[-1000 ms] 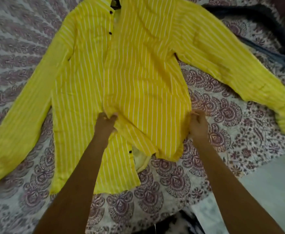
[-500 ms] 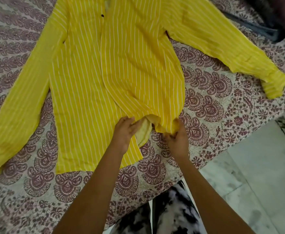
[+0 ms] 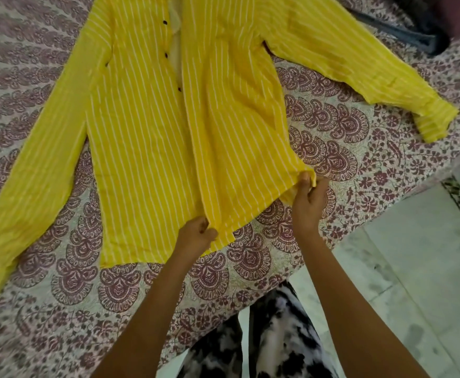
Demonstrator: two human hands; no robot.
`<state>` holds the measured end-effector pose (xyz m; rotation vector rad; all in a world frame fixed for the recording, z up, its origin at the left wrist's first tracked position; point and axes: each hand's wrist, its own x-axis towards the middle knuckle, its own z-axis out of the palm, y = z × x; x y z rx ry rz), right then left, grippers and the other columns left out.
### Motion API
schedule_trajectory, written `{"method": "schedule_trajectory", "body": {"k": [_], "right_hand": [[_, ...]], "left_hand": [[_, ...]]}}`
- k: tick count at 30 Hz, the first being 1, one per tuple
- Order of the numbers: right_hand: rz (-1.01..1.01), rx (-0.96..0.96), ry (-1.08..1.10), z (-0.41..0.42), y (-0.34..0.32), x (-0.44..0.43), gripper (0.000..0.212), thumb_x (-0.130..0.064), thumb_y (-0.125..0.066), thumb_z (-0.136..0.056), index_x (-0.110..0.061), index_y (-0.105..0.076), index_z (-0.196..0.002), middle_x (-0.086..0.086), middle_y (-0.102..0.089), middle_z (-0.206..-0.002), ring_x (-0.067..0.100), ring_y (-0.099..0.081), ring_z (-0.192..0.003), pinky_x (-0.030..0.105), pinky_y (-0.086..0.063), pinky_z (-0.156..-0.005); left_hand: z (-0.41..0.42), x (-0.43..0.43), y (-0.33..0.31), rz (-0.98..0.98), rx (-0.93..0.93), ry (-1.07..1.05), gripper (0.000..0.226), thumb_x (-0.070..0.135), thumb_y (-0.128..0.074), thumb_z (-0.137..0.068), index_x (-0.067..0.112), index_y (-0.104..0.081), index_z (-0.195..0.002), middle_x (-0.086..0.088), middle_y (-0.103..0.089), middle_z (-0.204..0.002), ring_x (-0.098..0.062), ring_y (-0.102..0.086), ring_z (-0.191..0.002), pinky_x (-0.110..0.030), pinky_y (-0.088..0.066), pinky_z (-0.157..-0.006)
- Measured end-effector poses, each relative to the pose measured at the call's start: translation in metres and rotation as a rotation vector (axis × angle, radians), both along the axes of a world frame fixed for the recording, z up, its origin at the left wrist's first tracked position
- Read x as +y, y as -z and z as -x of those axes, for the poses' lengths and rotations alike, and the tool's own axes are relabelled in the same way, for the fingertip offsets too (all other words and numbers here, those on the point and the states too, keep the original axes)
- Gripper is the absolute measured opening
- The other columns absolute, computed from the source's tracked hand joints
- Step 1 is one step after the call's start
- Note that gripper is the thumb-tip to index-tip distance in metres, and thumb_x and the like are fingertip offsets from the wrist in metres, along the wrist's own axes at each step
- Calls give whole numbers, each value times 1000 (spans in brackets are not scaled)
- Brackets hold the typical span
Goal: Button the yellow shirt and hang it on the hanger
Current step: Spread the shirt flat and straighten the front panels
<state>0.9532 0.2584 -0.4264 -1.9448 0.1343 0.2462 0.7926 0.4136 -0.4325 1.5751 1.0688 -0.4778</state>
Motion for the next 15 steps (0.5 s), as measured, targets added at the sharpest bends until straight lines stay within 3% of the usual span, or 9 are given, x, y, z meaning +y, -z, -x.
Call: {"method": "schedule_trajectory", "body": {"k": [2,4,6,7,9,11,13,15], "right_hand": [[67,-26,-88,6,1,-4,19,-22,-49,-95,-5,-41,-99,-7,-39,-65,-2,-37,-49,24,-26,-49],[269,-76,-340,3,3,-16,42,-26,-67,-83,-2,-44,-110,-4,-45,-58,1,-39,-44,23,-25,-42],[499,-104,-607,-3,1,-30,59,-27,-75,-74,-2,-46,-119,11,-58,-61,20,-50,-46,26,-38,-43],[558,-121,-642,-7,0,-37,55,-21,-75,-75,-3,-48,-119,17,-63,-67,25,-57,-51,31,-46,-47],[502,-204,-456,-18,-5,-47,34,-6,-69,-76,-4,-57,-107,18,-64,-65,22,-61,-54,31,-47,-47],[334,-281,-137,-33,-14,-52,19,-4,-62,-76,-4,-59,-95,3,-46,-50,-1,-42,-46,24,-31,-41],[288,-348,26,-43,-19,-51,20,-3,-58,-74,-5,-57,-93,-4,-36,-55,1,-35,-48,17,-20,-45],[390,-347,63,-45,-16,-49,31,3,-50,-66,-4,-56,-96,4,-44,-69,6,-36,-57,20,-20,-48]], "left_hand": [[5,-1,3,3,1,25,34,10,-60,-86,13,-34,-65,-9,-33,-63,-17,-39,-65,-34,-36,-66],[6,2,0,30,-28,-26,35,10,-60,-87,14,-34,-64,-5,-29,-61,-17,-36,-64,-34,-37,-66],[7,10,-8,39,-96,-173,24,9,-59,-88,14,-45,-69,-4,-44,-65,-19,-45,-64,-32,-43,-65],[8,16,-14,28,-143,-257,19,7,-57,-89,15,-51,-72,-1,-53,-68,-19,-50,-64,-29,-46,-65],[12,28,-24,19,-253,-375,19,4,-54,-90,16,-55,-76,7,-62,-71,-9,-57,-66,-23,-51,-64],[17,38,-27,54,-304,-370,20,3,-54,-89,16,-56,-75,11,-65,-70,-4,-60,-67,-20,-53,-66],[18,40,-22,126,-237,-223,12,4,-58,-87,12,-58,-79,1,-64,-76,-11,-59,-72,-25,-50,-70],[21,30,-9,184,-100,-42,12,7,-63,-84,9,-55,-77,-7,-59,-75,-18,-56,-74,-30,-44,-70]]}}
